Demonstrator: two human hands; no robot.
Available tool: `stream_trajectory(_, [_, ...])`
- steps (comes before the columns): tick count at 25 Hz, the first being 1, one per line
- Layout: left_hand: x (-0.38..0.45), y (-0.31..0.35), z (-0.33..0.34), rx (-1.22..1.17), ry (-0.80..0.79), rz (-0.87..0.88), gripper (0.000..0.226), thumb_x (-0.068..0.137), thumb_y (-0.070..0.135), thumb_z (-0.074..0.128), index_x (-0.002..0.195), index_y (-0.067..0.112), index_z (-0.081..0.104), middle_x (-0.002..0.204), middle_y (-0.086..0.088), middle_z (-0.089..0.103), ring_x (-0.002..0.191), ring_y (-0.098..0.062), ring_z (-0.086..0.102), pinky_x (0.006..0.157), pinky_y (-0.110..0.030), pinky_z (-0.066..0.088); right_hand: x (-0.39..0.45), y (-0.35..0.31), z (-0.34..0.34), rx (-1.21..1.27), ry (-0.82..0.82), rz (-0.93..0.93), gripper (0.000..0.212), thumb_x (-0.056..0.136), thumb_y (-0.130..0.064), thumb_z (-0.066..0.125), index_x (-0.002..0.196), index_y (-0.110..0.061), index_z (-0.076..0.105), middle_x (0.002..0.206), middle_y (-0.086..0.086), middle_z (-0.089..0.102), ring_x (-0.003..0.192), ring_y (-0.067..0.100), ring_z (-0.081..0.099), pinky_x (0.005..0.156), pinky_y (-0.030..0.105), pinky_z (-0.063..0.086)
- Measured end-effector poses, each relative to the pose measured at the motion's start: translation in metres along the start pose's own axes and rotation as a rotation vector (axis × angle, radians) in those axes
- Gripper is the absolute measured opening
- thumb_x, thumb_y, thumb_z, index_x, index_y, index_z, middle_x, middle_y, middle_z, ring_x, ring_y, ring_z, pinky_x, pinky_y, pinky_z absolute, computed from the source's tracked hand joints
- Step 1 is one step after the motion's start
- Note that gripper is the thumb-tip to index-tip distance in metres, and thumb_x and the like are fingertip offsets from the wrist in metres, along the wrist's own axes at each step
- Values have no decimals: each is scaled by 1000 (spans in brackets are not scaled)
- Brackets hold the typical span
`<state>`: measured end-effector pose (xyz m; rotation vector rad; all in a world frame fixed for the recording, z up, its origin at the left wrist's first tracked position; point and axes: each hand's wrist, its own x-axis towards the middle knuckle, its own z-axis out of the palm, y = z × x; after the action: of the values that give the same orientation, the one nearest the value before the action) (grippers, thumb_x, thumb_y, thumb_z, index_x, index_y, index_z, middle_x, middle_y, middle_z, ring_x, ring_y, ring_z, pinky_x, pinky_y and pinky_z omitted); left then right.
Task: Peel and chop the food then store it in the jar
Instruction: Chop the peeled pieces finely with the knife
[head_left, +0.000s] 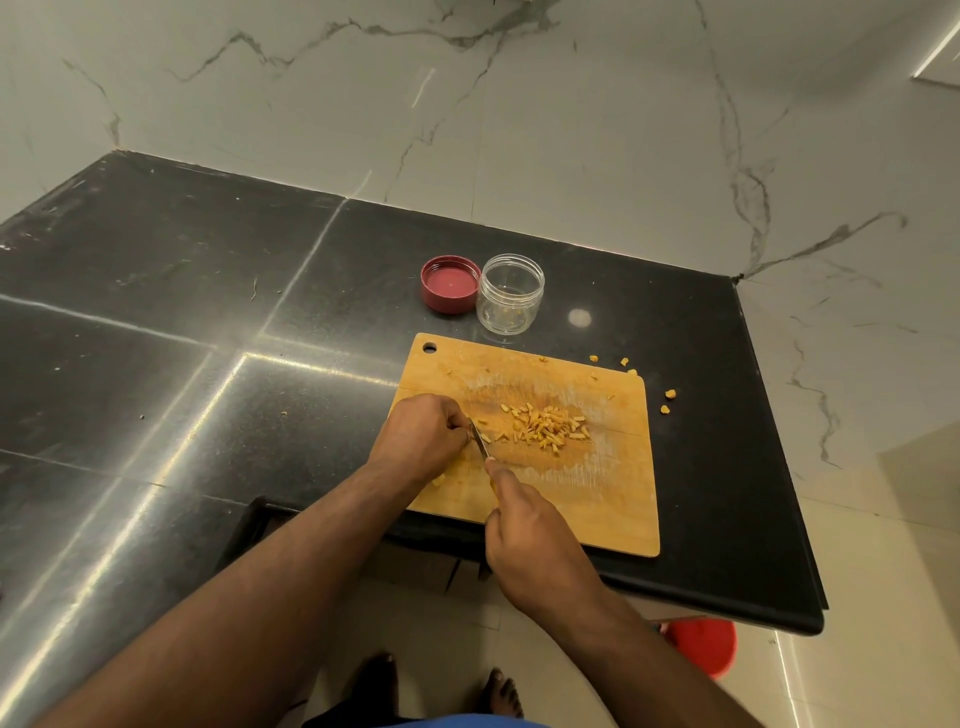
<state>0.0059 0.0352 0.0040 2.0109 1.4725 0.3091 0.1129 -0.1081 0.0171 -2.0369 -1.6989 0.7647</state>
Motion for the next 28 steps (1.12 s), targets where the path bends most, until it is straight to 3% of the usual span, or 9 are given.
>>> stream_trajectory(5, [0, -1, 1, -9, 2, -17, 10, 93, 23, 66, 94, 22, 75, 87, 8, 70, 79, -8, 61, 65, -23, 51, -26, 5, -2, 45, -36, 23, 53, 104, -24, 35, 155, -29, 20, 140, -2, 49, 117, 10, 48, 99, 26, 43])
stream_trajectory(8, [1, -2, 1, -14, -9, -18, 9, 92, 22, 66, 93, 23, 75, 88, 8, 70, 79, -7, 61, 67, -23, 52, -39, 6, -8, 88, 2, 36, 51, 105, -24, 35, 154, -30, 23, 140, -8, 46, 109, -3, 41, 91, 4, 33])
stream_trajectory(10, [1, -2, 1, -13, -2, -8, 9, 91, 21, 67, 92, 23, 75, 88, 8, 71, 78, -6, 61, 63, -21, 49, -35, 4, -10, 108, 21, 16, 51, 105, -21, 36, 154, -26, 24, 140, -9, 45, 107, -8, 37, 86, -3, 27])
stream_trajectory(15, [-3, -3, 3, -8, 32, -18, 10, 92, 22, 66, 93, 22, 76, 88, 9, 70, 75, -6, 60, 57, -19, 41, -13, 4, -6, 61, 8, -3, 52, 104, -21, 35, 154, -25, 25, 147, -4, 44, 127, 7, 43, 101, 17, 35])
stream_trajectory(21, [-4, -1, 3, -26, 38, -21, 10, 92, 22, 66, 92, 22, 76, 88, 8, 71, 78, -8, 62, 64, -23, 49, 2, 5, -5, 25, -28, -12, 52, 103, -20, 35, 154, -25, 26, 141, 2, 49, 122, 14, 49, 100, 29, 42])
stream_trajectory(26, [-4, -2, 3, -47, 45, -46, 7, 91, 26, 68, 91, 25, 75, 87, 11, 69, 78, -6, 61, 64, -23, 49, -18, 10, -5, 84, -61, 24, 52, 104, -23, 36, 154, -29, 24, 144, -2, 47, 121, 10, 48, 99, 23, 41])
stream_trajectory(28, [-4, -2, 3, -43, 34, -52, 5, 91, 25, 68, 91, 25, 73, 87, 10, 69, 78, -6, 60, 63, -22, 46, -31, 13, -7, 125, -46, 40, 50, 105, -24, 36, 154, -30, 26, 145, -8, 45, 120, -1, 43, 97, 10, 35])
